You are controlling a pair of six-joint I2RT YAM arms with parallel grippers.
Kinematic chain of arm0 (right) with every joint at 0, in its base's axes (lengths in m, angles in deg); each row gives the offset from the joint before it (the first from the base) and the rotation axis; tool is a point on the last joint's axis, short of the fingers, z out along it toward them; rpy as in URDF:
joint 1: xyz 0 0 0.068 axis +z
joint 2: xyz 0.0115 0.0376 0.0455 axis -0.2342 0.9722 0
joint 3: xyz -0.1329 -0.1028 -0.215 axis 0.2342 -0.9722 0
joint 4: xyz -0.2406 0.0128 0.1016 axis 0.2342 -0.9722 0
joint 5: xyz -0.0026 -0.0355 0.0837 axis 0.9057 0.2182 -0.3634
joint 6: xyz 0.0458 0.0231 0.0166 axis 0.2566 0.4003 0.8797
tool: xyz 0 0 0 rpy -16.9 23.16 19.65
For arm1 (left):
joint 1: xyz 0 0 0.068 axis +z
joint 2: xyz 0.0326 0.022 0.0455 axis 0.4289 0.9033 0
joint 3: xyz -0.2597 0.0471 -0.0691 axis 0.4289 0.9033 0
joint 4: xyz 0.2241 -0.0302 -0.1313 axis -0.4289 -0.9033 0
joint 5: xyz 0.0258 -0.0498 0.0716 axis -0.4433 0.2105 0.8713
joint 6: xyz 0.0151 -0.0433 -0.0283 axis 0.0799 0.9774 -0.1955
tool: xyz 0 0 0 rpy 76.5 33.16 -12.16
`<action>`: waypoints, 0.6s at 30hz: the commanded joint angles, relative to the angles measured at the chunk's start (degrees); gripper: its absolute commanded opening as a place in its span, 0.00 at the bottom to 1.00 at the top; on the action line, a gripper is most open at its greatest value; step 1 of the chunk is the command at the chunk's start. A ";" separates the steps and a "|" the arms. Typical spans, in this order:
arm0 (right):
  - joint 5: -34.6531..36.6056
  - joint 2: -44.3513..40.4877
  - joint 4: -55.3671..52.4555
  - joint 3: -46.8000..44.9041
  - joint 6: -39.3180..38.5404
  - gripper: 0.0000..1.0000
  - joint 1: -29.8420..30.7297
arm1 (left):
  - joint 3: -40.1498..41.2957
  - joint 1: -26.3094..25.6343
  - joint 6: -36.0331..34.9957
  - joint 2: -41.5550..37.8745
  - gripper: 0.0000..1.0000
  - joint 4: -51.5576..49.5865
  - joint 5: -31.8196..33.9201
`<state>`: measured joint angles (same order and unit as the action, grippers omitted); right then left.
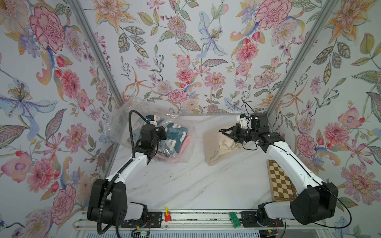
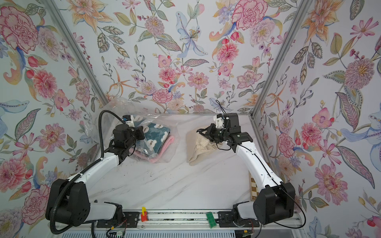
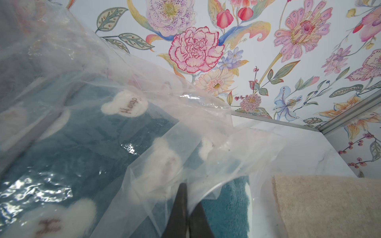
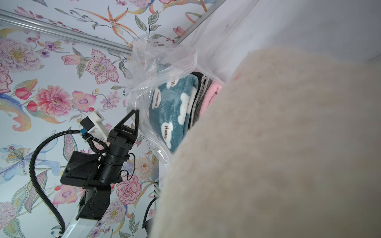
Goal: Take the blanket out of the vacuum bag
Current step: Place the blanket at the center of the board.
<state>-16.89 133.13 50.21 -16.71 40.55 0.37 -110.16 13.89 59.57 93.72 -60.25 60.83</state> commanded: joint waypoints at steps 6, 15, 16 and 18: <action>8.21 -1.73 0.02 7.14 3.09 0.00 -5.54 | 1.17 0.82 1.91 1.26 0.00 3.91 -2.12; 19.76 1.24 3.58 12.35 8.28 0.00 -8.93 | 2.13 0.78 2.17 0.32 0.00 4.11 -2.50; 20.09 1.96 4.70 12.73 9.26 0.00 -9.33 | 2.30 0.79 2.17 0.12 0.00 4.11 -2.50; 19.99 3.51 7.18 13.22 10.70 0.00 -9.81 | 2.41 0.78 2.01 -0.12 0.00 3.81 -2.48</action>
<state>0.23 134.40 51.41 -5.59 48.03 -8.81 -108.77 13.89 61.21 94.35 -57.65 59.17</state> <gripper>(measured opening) 0.079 0.047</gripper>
